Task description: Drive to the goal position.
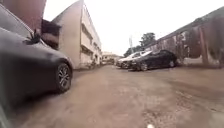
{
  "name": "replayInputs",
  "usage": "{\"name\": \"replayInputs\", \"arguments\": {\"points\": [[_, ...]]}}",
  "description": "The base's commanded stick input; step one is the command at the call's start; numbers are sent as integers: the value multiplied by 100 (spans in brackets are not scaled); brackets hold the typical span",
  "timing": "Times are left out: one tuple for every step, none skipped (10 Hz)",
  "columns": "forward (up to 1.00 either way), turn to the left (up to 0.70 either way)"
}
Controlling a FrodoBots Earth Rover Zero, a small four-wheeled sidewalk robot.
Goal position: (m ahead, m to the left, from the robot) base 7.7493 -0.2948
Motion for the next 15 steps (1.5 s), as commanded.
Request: {"name": "replayInputs", "arguments": {"points": [[70, 0], [70, 0], [70, 0], [70, 0], [70, 0], [70, 0], [70, 0], [70, 0], [70, 0], [70, 0], [70, 0], [70, 0], [70, 0], [70, 0], [70, 0]]}}
